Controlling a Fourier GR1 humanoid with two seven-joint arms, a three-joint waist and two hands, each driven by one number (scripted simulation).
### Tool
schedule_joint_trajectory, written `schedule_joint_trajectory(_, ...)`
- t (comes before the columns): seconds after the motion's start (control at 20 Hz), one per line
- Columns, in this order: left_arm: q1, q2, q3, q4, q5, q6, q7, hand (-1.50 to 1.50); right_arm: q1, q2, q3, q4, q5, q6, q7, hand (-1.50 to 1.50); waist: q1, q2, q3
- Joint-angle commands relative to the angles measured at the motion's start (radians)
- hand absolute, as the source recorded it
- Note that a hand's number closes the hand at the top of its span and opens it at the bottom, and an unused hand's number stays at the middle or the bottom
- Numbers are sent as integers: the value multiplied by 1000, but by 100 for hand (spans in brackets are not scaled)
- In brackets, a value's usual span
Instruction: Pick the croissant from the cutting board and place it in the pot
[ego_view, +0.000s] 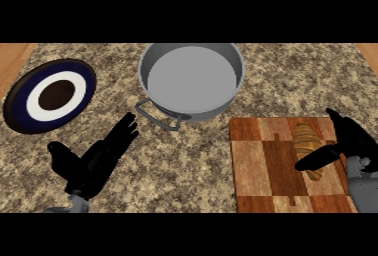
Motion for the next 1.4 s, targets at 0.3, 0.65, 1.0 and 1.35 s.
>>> schedule_joint_trajectory(0.3, -57, -6, 62, 28, -3, -47, 38, 0, 4, 37, -62, 116, 39, 44, -12, -150, 0, 1, 0)
schedule_joint_trajectory(0.65, 5, -64, 60, 38, -59, -51, -6, 0, 68, 94, -88, 26, 81, 53, -16, 150, -3, 0, 0)
schedule_joint_trajectory(1.0, 48, -85, 41, 1, -84, -64, 11, 0, 15, 155, -48, 195, 152, -15, -237, 150, 1, 0, 0)
schedule_joint_trajectory(1.35, 3, -80, 88, 58, -78, -107, -3, 0, -14, 288, 72, 118, 279, -52, -106, 150, 4, 0, 0)
